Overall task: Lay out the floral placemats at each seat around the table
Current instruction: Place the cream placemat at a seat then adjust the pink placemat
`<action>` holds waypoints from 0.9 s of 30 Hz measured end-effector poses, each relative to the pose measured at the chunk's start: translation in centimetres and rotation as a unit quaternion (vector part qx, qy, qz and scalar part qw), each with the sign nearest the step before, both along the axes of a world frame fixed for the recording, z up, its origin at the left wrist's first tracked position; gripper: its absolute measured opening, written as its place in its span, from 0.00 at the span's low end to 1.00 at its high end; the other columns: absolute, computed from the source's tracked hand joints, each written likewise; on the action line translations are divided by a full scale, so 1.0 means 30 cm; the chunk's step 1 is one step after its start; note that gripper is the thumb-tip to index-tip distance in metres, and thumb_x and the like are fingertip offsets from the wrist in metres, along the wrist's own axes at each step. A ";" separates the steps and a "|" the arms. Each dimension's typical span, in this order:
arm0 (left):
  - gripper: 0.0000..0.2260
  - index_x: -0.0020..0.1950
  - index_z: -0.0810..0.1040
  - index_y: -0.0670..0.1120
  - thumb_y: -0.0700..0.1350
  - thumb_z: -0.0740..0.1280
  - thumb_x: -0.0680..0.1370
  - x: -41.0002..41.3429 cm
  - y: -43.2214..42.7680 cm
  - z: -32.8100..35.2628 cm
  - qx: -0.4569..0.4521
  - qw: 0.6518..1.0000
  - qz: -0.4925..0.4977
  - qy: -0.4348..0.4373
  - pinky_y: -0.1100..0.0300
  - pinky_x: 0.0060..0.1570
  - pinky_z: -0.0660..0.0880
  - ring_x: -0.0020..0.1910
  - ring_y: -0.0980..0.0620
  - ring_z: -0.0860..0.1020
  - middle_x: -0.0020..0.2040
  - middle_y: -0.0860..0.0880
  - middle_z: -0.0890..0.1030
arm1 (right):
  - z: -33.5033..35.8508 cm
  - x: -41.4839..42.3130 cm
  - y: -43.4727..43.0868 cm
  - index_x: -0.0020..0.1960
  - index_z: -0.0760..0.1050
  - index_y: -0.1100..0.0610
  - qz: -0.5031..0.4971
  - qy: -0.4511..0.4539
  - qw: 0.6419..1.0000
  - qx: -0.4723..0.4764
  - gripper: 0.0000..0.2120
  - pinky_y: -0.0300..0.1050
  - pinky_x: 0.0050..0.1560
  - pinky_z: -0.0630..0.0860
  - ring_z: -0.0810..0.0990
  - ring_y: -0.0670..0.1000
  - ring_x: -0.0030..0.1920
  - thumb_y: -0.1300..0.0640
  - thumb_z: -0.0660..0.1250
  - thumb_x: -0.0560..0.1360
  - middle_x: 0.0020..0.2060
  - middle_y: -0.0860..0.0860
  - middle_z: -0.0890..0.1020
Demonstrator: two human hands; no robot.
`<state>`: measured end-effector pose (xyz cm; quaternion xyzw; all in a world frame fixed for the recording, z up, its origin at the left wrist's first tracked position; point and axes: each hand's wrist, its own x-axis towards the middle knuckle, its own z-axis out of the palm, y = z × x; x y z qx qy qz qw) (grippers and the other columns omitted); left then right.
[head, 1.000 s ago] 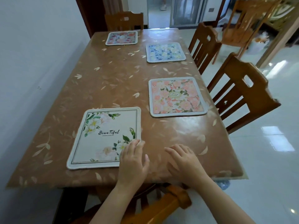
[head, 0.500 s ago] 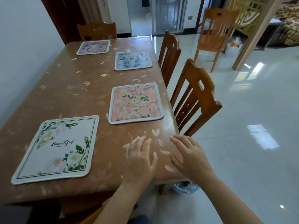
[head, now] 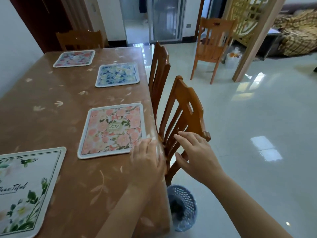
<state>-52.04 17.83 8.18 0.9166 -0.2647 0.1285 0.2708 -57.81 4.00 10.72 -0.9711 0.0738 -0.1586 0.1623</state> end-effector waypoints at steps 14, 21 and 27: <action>0.17 0.60 0.74 0.40 0.43 0.68 0.73 0.125 -0.139 0.023 0.030 0.990 0.137 0.029 0.38 0.62 0.66 0.61 0.39 0.72 0.59 0.38 0.77 | 0.017 0.268 -0.190 0.63 0.70 0.54 0.130 0.045 0.991 0.005 0.21 0.56 0.65 0.65 0.72 0.57 0.64 0.48 0.64 0.73 0.61 0.53 0.77; 0.18 0.59 0.74 0.41 0.42 0.70 0.71 0.097 -0.332 0.012 0.039 0.970 0.238 0.034 0.41 0.60 0.66 0.62 0.38 0.71 0.59 0.38 0.77 | -0.004 0.369 -0.376 0.63 0.70 0.53 0.222 0.031 0.974 0.008 0.20 0.56 0.64 0.66 0.72 0.57 0.63 0.51 0.66 0.72 0.61 0.53 0.77; 0.17 0.60 0.74 0.42 0.44 0.67 0.73 0.063 -0.635 0.038 0.011 0.944 0.325 0.056 0.43 0.60 0.67 0.61 0.40 0.71 0.60 0.40 0.76 | 0.038 0.416 -0.674 0.64 0.68 0.52 0.297 0.039 0.954 -0.007 0.19 0.56 0.65 0.66 0.70 0.56 0.64 0.51 0.64 0.74 0.63 0.51 0.75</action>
